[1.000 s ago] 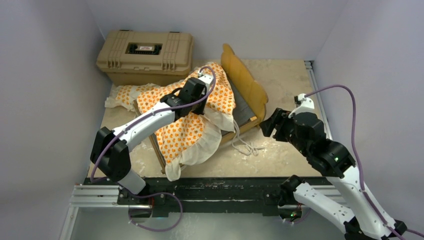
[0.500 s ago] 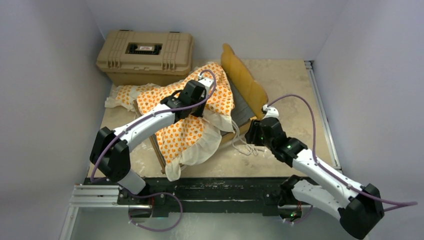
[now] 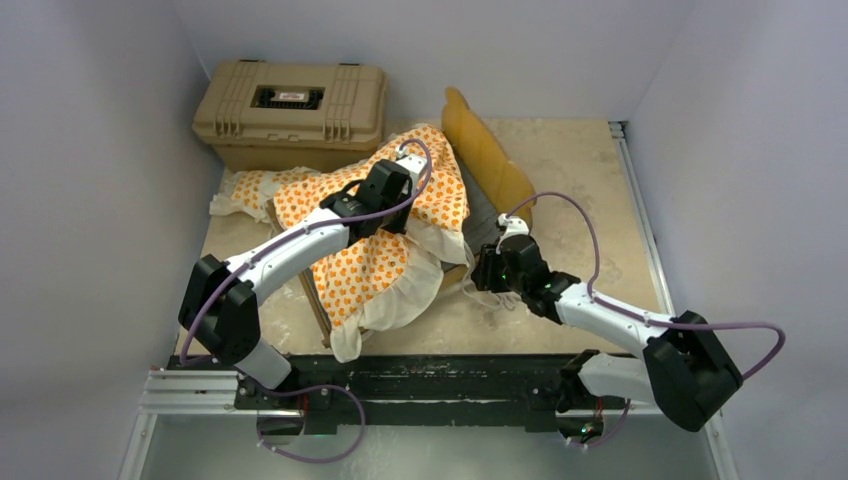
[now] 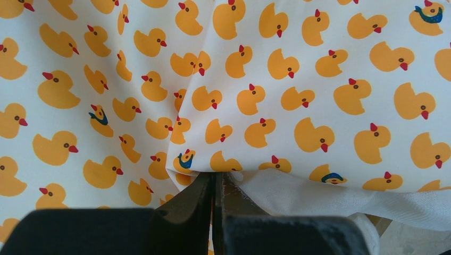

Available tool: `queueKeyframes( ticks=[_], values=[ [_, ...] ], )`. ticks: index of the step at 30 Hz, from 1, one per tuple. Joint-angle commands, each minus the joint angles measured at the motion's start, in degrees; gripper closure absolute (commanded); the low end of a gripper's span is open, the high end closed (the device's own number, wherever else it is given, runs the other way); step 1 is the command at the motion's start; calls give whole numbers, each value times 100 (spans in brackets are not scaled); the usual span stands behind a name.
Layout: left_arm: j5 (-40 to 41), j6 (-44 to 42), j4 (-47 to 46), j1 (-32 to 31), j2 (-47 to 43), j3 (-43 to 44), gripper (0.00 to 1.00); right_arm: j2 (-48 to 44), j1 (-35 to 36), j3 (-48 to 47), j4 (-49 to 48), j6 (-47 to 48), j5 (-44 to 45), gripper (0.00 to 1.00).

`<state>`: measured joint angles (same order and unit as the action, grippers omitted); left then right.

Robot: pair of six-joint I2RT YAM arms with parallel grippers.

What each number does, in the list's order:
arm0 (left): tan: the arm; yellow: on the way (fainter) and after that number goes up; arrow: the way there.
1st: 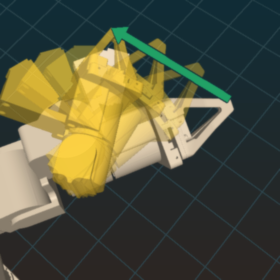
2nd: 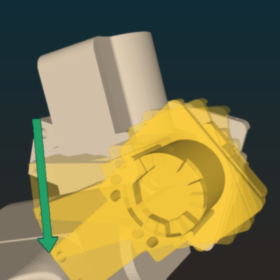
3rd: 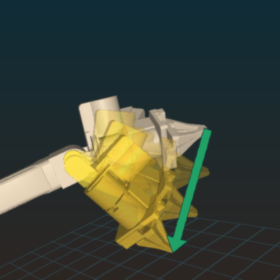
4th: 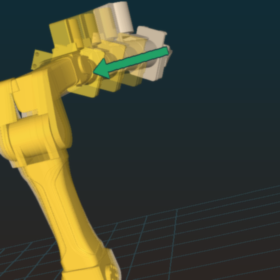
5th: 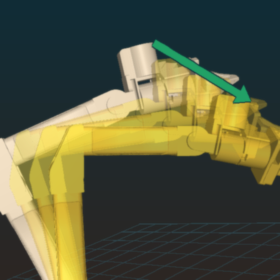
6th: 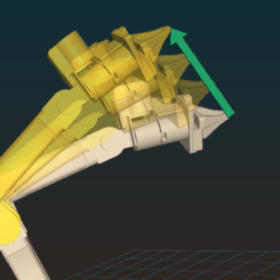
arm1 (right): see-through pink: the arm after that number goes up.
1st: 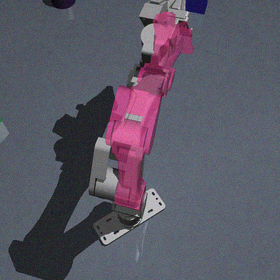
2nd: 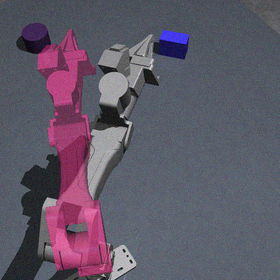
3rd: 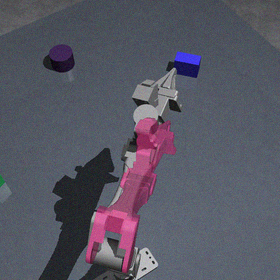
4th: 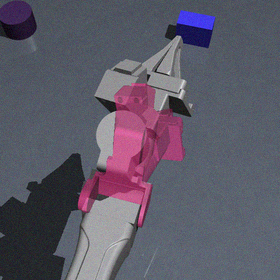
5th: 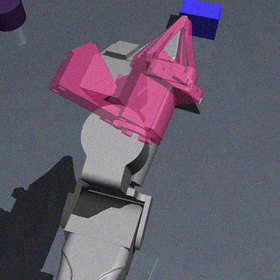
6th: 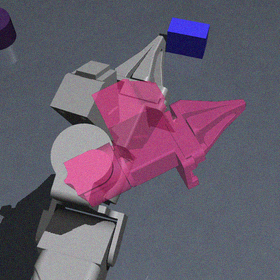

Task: Set up the pet bed
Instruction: Cross the ropes on the bed frame.

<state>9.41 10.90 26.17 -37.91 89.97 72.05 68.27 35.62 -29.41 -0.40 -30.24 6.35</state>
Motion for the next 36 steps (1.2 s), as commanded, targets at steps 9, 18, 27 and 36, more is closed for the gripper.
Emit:
queueKeyframes(
  ticks=[9,18,27,36],
  values=[
    [96,-70,-122,49,-217,-11,100,-325,-12,-5,440,-537,-28,51],
    [119,-60,-60,48,-243,37,100,-129,-2,-241,811,-564,104,52],
    [151,-52,-4,48,-282,20,100,789,-2,-138,-521,-152,470,49],
    [137,-28,-4,48,-313,-17,100,1078,-2,-69,-891,-199,389,80]
  ],
)
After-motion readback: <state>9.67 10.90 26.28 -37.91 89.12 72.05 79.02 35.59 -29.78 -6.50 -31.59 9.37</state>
